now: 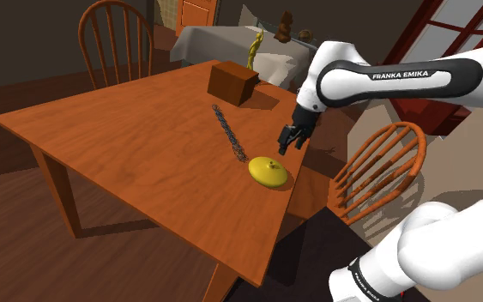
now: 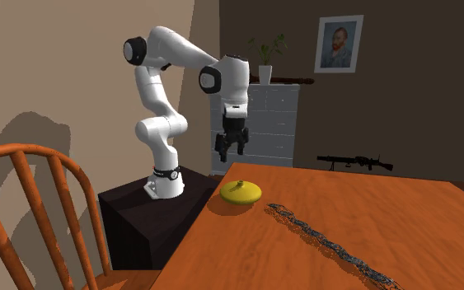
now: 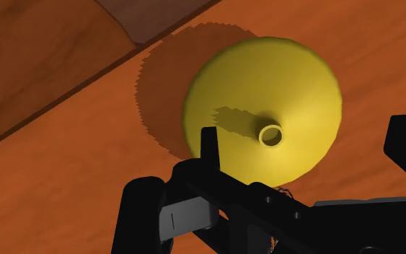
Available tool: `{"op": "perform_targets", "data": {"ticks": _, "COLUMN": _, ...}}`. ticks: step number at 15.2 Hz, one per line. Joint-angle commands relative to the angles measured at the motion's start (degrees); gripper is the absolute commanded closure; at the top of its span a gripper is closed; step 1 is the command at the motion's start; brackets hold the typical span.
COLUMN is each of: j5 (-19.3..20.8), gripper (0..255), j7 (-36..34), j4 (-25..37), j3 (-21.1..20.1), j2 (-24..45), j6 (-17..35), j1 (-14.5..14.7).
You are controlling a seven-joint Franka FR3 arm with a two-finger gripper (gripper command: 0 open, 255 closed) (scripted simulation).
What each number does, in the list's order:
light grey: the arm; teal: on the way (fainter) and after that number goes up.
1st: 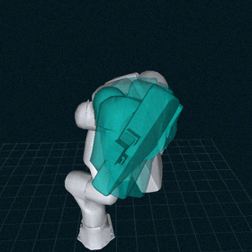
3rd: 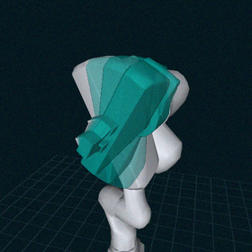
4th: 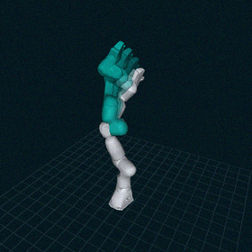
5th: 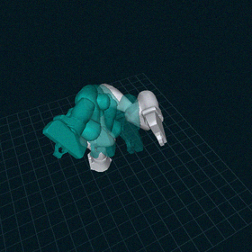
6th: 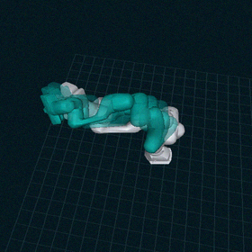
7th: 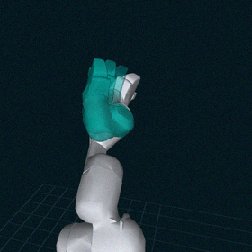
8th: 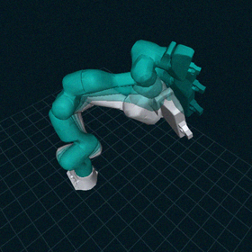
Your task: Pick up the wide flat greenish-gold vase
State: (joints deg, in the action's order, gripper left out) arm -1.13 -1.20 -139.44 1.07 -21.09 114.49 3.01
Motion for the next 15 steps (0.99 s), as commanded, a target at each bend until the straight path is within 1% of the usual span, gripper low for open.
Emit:
{"op": "perform_targets", "data": {"ticks": 1, "j5": 0.62, "gripper": 0, "j7": 0.35, "j4": 0.30, "j3": -0.36, "j2": 4.05, "j6": 3.65, "j1": 0.23}}
{"op": "perform_targets", "data": {"ticks": 3, "j5": 1.22, "gripper": 0, "j7": 0.55, "j4": 1.02, "j3": -0.65, "j2": 7.60, "j6": 6.32, "j1": 0.39}}
{"op": "perform_targets", "data": {"ticks": 10, "j5": 1.20, "gripper": 0, "j7": 0.57, "j4": -1.78, "j3": -0.64, "j2": 10.67, "j6": 12.18, "j1": 0.40}}
{"op": "perform_targets", "data": {"ticks": 12, "j5": 1.20, "gripper": 0, "j7": 0.57, "j4": -1.99, "j3": -0.64, "j2": 10.94, "j6": 12.67, "j1": 0.40}}
{"op": "perform_targets", "data": {"ticks": 13, "j5": 1.21, "gripper": 255, "j7": 0.62, "j4": -1.83, "j3": -0.61, "j2": 10.96, "j6": 12.53, "j1": 0.37}}
{"op": "perform_targets", "data": {"ticks": 15, "j5": 1.19, "gripper": 255, "j7": 0.56, "j4": -1.84, "j3": -0.64, "j2": 10.92, "j6": 12.49, "j1": 0.40}}
